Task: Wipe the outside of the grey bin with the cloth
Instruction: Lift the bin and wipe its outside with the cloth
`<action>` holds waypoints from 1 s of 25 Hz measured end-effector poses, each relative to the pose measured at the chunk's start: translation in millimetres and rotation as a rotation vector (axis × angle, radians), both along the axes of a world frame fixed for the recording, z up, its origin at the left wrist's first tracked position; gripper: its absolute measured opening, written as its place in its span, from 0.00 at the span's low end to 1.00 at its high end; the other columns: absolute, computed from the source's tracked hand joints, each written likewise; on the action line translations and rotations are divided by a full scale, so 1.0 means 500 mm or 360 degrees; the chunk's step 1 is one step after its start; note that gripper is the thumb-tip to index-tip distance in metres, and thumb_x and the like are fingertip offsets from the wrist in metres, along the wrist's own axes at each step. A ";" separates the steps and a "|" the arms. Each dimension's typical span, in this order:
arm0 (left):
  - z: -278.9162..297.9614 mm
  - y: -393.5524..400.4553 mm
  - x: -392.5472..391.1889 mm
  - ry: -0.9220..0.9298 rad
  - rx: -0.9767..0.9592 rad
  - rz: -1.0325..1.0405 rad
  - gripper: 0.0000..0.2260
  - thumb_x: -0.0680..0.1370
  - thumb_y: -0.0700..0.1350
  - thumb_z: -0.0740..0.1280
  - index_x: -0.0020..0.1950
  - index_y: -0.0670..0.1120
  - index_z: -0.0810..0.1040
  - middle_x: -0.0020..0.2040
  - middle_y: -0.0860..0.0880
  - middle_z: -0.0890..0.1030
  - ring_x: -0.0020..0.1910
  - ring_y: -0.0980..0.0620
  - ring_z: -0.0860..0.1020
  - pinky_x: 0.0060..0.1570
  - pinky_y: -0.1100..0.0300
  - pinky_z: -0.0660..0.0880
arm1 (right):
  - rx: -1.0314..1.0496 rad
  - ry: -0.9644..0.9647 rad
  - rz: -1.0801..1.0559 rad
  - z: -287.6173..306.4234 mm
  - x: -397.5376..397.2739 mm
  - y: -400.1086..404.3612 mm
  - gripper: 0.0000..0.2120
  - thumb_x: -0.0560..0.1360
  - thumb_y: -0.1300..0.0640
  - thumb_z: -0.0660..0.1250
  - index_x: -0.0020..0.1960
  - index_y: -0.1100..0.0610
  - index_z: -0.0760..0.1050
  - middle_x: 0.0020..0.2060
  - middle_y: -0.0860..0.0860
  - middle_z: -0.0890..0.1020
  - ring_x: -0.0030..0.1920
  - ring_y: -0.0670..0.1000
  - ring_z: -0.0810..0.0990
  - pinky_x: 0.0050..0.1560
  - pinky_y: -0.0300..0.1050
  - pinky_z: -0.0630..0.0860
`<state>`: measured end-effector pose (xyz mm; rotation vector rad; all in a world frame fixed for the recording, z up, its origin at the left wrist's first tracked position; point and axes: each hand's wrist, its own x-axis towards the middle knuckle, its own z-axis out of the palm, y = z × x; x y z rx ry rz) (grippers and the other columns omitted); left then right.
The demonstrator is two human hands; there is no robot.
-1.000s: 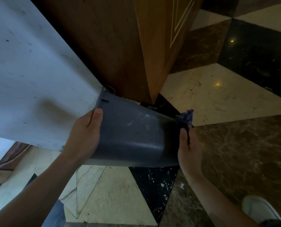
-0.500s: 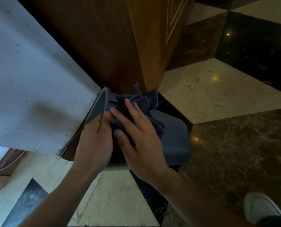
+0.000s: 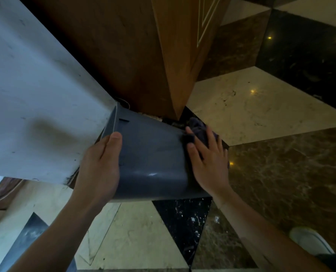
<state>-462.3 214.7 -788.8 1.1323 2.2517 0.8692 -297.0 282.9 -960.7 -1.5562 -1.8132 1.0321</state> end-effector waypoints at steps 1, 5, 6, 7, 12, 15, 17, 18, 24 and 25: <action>0.001 0.001 0.002 -0.0020 0.0005 -0.0022 0.20 0.81 0.56 0.54 0.46 0.44 0.78 0.40 0.45 0.76 0.36 0.49 0.73 0.32 0.59 0.67 | -0.0122 0.0089 -0.0104 -0.013 0.014 0.008 0.22 0.79 0.34 0.46 0.73 0.29 0.60 0.80 0.44 0.55 0.80 0.57 0.51 0.76 0.60 0.50; -0.001 0.003 0.018 0.0032 0.0040 -0.0149 0.24 0.82 0.55 0.53 0.51 0.35 0.76 0.43 0.34 0.80 0.41 0.36 0.77 0.36 0.50 0.72 | -0.0358 0.0524 -0.0641 -0.027 0.040 0.000 0.18 0.83 0.47 0.58 0.71 0.44 0.72 0.72 0.49 0.73 0.71 0.53 0.71 0.68 0.47 0.67; -0.002 0.002 0.024 0.0045 0.0040 -0.0161 0.24 0.82 0.56 0.53 0.51 0.36 0.76 0.45 0.34 0.80 0.42 0.37 0.78 0.37 0.46 0.74 | -0.0317 0.0519 -0.0672 -0.014 0.035 -0.010 0.16 0.83 0.50 0.58 0.70 0.44 0.72 0.70 0.49 0.75 0.70 0.52 0.72 0.69 0.48 0.67; -0.002 0.001 0.029 0.0054 0.0038 -0.0156 0.24 0.81 0.56 0.53 0.51 0.37 0.77 0.44 0.36 0.81 0.42 0.39 0.79 0.38 0.46 0.75 | -0.0270 0.0538 -0.0648 0.006 0.026 -0.020 0.15 0.83 0.52 0.58 0.69 0.41 0.72 0.69 0.48 0.77 0.70 0.51 0.73 0.71 0.51 0.67; -0.010 0.012 0.052 0.0089 0.0054 -0.0172 0.19 0.78 0.60 0.51 0.42 0.51 0.76 0.35 0.58 0.82 0.31 0.59 0.79 0.30 0.61 0.73 | 0.0144 0.0919 -0.0036 0.162 -0.072 -0.062 0.16 0.83 0.48 0.55 0.68 0.37 0.70 0.74 0.42 0.71 0.78 0.46 0.60 0.77 0.56 0.58; -0.011 0.016 0.053 0.0056 -0.0014 -0.0101 0.14 0.75 0.58 0.51 0.45 0.64 0.77 0.39 0.66 0.82 0.36 0.64 0.80 0.39 0.53 0.77 | 0.0501 0.0780 0.0286 0.185 -0.101 -0.093 0.20 0.84 0.48 0.50 0.76 0.41 0.62 0.79 0.43 0.63 0.80 0.48 0.53 0.78 0.57 0.54; -0.011 0.016 0.037 0.0097 -0.0009 -0.0062 0.12 0.78 0.59 0.53 0.46 0.64 0.77 0.39 0.69 0.81 0.37 0.66 0.79 0.37 0.58 0.73 | 0.0527 0.0477 0.0313 0.147 -0.089 -0.097 0.22 0.84 0.46 0.48 0.78 0.41 0.57 0.80 0.43 0.57 0.81 0.49 0.49 0.78 0.57 0.49; -0.008 0.015 0.027 0.0100 0.0010 -0.0027 0.13 0.78 0.59 0.54 0.45 0.60 0.78 0.38 0.69 0.81 0.36 0.65 0.79 0.36 0.58 0.71 | 0.0492 0.0345 0.0289 0.123 -0.078 -0.097 0.22 0.84 0.45 0.47 0.77 0.39 0.58 0.80 0.41 0.56 0.81 0.48 0.48 0.79 0.56 0.47; 0.001 0.007 -0.034 -0.0019 -0.0010 0.0083 0.20 0.81 0.57 0.55 0.34 0.60 0.80 0.30 0.68 0.80 0.37 0.59 0.81 0.39 0.57 0.71 | 0.0279 0.0111 -0.0132 -0.007 -0.005 -0.058 0.20 0.83 0.45 0.50 0.73 0.40 0.67 0.76 0.40 0.64 0.79 0.46 0.57 0.78 0.54 0.52; 0.005 0.004 -0.035 -0.0020 -0.0011 0.0035 0.20 0.81 0.57 0.55 0.34 0.65 0.80 0.32 0.69 0.81 0.37 0.62 0.81 0.39 0.58 0.71 | 0.0216 0.0166 -0.0207 -0.024 0.004 -0.052 0.20 0.83 0.46 0.51 0.72 0.42 0.69 0.75 0.41 0.67 0.78 0.46 0.59 0.77 0.54 0.54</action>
